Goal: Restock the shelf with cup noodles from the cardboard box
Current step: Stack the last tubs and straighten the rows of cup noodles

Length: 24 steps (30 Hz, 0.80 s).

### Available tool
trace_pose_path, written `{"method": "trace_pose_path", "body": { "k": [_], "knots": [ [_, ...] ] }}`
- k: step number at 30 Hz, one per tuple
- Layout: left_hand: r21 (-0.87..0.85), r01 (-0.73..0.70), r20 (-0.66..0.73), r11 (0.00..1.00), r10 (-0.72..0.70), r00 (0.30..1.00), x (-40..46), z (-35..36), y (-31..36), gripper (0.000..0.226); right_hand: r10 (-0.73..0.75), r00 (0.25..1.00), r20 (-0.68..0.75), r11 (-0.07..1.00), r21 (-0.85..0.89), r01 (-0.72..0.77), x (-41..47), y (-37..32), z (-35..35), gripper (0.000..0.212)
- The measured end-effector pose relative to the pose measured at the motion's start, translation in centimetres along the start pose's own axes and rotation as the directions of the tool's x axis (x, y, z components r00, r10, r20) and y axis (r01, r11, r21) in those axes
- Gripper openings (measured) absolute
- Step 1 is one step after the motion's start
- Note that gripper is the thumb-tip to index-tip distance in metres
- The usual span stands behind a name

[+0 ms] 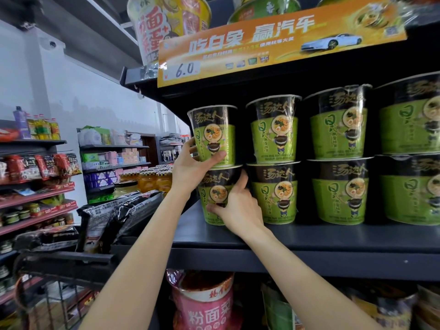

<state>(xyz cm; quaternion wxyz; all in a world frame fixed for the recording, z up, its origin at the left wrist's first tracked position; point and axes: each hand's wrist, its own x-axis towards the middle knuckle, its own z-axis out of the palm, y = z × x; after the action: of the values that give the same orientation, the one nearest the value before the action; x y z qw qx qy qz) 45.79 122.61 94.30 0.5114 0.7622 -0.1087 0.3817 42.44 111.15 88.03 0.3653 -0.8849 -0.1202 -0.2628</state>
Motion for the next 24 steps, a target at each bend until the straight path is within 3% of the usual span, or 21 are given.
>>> {"method": "trace_pose_path", "body": {
  "k": [7, 14, 21, 24],
  "knots": [
    [0.004, -0.008, 0.002, 1.0, 0.008, 1.0, 0.0, 0.0, 0.0, 0.08, 0.015, 1.0, 0.013, 1.0, -0.009, -0.015, -0.2, -0.1, -0.2, 0.112],
    [-0.017, -0.024, 0.012, 1.0, 0.024, 1.0, -0.9, 0.4, -0.2, 0.075, -0.032, 0.999, -0.026, 0.998, -0.052, 0.031, -1.3, -0.1, -1.0, 0.096],
    [0.006, -0.114, -0.169, 0.994, 0.113, 0.979, -4.6, 0.5, 0.8, 0.053, -0.195, 0.968, -0.161, 0.979, -0.093, 0.182, -3.3, 1.0, -3.5, 0.063],
    [-0.025, -0.215, -0.239, 0.976, 0.203, 0.949, -7.6, 0.4, 2.3, 0.028, -0.259, 0.926, -0.274, 0.965, -0.023, 0.263, -4.6, 2.0, -5.3, 0.045]
  ]
}}
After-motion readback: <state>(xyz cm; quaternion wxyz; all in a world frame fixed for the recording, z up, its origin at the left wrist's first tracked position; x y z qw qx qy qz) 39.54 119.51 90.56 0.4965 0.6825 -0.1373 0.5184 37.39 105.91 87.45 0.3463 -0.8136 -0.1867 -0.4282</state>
